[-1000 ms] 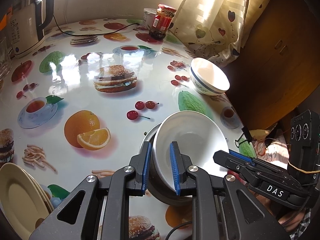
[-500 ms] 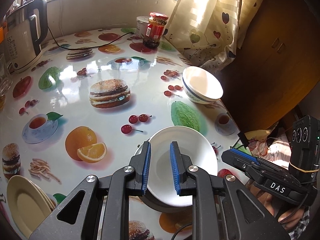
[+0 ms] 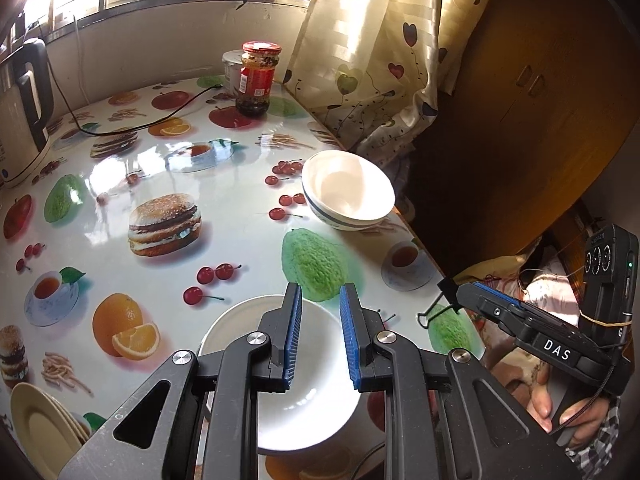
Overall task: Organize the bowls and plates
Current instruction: 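Move both grippers to the rim of the other striped white bowl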
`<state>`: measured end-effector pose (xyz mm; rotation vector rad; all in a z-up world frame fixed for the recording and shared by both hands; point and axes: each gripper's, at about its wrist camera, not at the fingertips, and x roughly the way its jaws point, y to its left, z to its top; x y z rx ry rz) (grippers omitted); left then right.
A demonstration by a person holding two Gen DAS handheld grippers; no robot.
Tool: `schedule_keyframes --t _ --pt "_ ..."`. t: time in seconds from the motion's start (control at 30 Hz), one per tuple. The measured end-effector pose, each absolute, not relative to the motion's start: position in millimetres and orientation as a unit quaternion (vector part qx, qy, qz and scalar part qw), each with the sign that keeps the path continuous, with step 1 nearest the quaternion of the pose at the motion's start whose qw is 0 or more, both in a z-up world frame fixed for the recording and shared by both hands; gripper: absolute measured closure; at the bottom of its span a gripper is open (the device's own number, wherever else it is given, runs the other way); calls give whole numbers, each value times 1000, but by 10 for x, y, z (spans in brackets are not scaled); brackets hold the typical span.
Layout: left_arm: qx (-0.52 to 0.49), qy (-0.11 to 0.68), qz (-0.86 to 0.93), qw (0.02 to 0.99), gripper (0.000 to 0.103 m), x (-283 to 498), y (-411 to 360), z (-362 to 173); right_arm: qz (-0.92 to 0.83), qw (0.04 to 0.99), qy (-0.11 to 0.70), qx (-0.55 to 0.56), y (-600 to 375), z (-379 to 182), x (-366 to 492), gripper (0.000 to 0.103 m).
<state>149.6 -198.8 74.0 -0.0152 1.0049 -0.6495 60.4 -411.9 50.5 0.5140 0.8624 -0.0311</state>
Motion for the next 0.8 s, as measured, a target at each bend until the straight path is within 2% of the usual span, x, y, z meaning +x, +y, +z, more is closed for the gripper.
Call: schedule_keyframes --t 0.53,0.63,0.8 --pt "-18 468 -325 821 83 1964 -2548 899 -58 883 402 234 -4791 704 756 65" --pt "-20 471 -319 822 83 2083 -2591 878 -58 882 407 232 -4853 697 854 59" --pt "-9 484 -309 819 83 2299 -2656 730 -62 880 418 218 -4922 645 1038 58"
